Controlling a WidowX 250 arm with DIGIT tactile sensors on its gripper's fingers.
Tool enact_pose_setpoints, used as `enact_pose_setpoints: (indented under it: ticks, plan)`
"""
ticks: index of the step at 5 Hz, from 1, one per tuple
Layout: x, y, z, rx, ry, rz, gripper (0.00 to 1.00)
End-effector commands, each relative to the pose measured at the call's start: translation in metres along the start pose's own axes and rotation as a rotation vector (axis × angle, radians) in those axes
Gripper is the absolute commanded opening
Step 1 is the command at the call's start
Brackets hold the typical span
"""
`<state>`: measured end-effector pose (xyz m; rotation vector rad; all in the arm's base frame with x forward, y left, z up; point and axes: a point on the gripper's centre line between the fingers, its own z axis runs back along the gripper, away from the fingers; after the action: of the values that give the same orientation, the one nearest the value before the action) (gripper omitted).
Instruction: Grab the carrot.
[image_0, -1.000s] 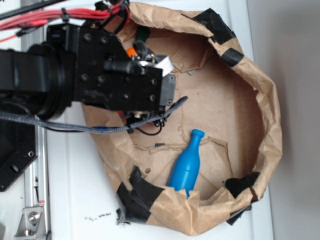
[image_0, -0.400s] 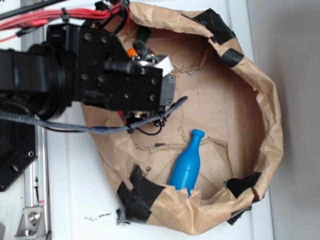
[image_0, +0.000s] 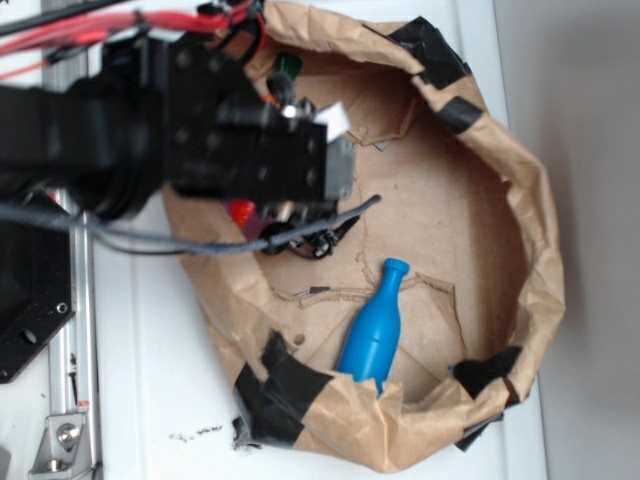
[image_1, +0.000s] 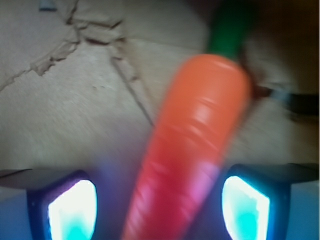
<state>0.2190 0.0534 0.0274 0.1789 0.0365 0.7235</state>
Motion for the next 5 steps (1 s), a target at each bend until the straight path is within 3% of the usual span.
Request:
enact_pose_setpoints:
  ticks: [1, 4, 5]
  plan:
    - [0.021, -0.002, 0.009, -0.059, -0.098, -0.043, 0.0]
    - [0.021, -0.01, 0.042, -0.103, -0.212, -0.184, 0.0]
    - [0.016, -0.008, 0.07, -0.147, -0.247, -0.275, 0.0]
